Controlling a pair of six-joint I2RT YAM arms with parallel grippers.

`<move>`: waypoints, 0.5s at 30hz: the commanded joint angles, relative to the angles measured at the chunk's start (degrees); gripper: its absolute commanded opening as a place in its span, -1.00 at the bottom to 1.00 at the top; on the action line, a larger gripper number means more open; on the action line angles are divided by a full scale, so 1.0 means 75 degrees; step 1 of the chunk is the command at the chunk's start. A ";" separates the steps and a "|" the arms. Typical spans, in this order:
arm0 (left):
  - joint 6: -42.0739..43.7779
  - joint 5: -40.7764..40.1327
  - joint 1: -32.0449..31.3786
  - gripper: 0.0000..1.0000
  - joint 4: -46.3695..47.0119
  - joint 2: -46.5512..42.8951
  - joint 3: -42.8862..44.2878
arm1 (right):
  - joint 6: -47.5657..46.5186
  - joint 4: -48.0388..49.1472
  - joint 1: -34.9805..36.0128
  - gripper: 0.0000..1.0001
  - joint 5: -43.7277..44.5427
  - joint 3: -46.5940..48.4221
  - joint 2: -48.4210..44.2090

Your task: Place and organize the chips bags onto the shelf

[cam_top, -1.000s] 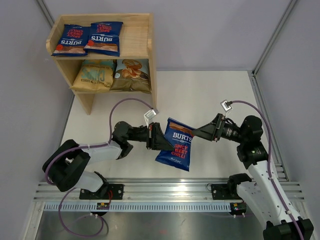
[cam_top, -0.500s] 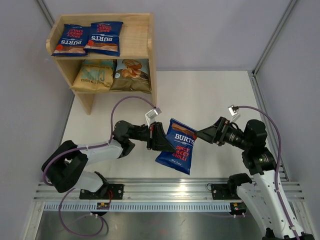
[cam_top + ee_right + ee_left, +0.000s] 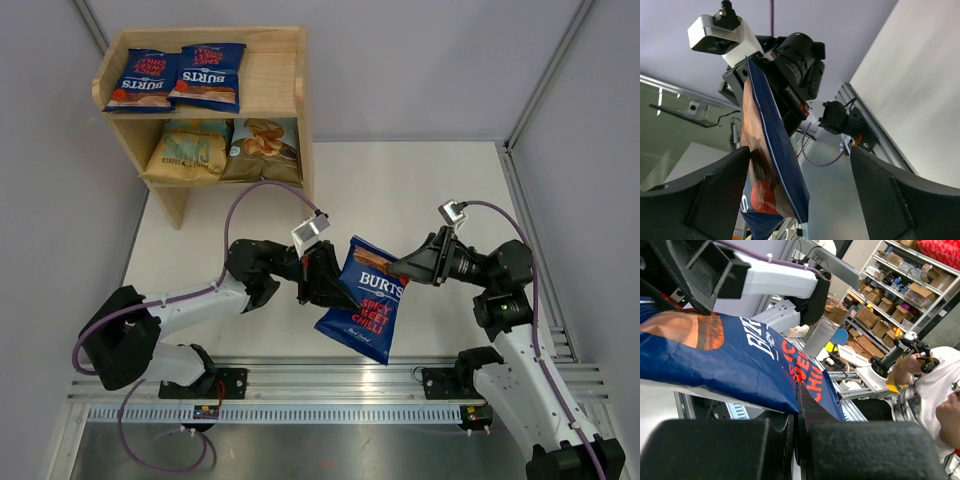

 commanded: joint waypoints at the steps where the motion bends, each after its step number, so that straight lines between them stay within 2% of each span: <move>1: 0.0329 0.0108 -0.0112 -1.00 0.1433 0.0114 0.0512 | 0.1490 0.2376 0.0018 0.70 -0.0786 0.0081 0.0051; 3: 0.0317 0.0131 -0.0100 -1.00 0.1387 0.0208 0.0618 | 0.1538 0.2400 0.0018 0.51 -0.0868 0.0117 -0.0019; 4: 0.0375 0.0132 -0.0100 -1.00 0.1201 0.0255 0.0700 | 0.1538 0.2377 0.0029 0.21 -0.0868 0.0152 -0.0124; 7: 0.0621 0.0096 -0.0100 -0.95 0.0616 0.0395 0.0899 | 0.1398 0.2050 0.0006 -0.19 -0.0915 0.0257 -0.0323; 9: 0.0715 0.0026 -0.0042 -0.91 0.0310 0.0489 0.0970 | 0.1001 0.1419 0.0018 -0.29 -0.0892 0.0397 -0.0440; 11: 0.0646 -0.0044 0.0122 -0.82 0.0214 0.0501 0.0959 | -0.0005 0.0004 0.0018 -0.51 -0.0822 0.0818 -0.0581; 12: 0.0541 -0.0149 0.0203 -0.74 0.0191 0.0490 0.0947 | -0.0473 -0.0582 0.0006 -0.60 -0.0647 0.1272 -0.0605; 13: 0.0494 -0.0208 0.0390 -0.50 0.0133 0.0455 0.0912 | -0.1557 -0.1887 0.0018 -0.69 -0.0506 0.1544 -0.0652; 15: 0.0365 -0.0348 0.0578 -0.24 0.0144 0.0350 0.0736 | -0.2594 -0.3254 0.0018 -0.80 0.0170 0.2373 -0.0640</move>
